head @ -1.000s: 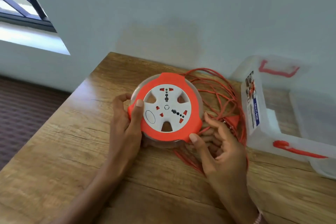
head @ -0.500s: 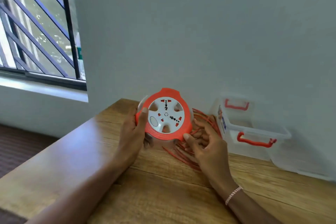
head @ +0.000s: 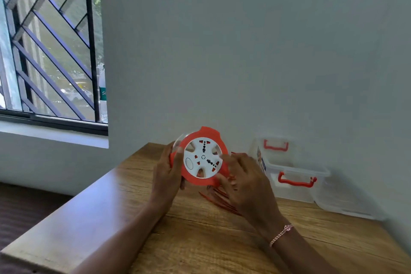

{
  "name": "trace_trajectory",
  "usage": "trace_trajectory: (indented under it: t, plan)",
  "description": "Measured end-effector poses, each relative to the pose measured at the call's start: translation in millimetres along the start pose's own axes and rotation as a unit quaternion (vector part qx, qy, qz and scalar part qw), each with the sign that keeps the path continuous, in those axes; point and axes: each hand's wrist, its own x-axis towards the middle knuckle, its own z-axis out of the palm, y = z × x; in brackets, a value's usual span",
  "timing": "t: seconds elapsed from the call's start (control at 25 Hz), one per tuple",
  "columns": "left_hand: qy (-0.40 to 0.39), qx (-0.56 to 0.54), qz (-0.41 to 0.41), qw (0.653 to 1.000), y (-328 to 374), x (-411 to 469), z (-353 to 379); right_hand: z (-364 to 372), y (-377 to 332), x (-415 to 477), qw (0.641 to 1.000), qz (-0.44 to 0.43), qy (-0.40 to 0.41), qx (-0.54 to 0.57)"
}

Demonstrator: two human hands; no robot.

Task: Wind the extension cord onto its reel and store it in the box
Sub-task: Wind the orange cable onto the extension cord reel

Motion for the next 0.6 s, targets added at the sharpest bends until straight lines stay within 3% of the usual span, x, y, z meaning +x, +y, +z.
trace_trajectory:
  t: [0.36, 0.6]
  plan:
    - [0.0, -0.011, 0.066, 0.998, 10.7, -0.7, 1.1, 9.4, -21.6, 32.9, 0.981, -0.127, 0.001, -0.145]
    - [-0.004, 0.015, 0.096, 0.995, 7.1, -5.2, 12.9, -1.5, -17.1, 17.9, 0.989, -0.078, -0.018, -0.127]
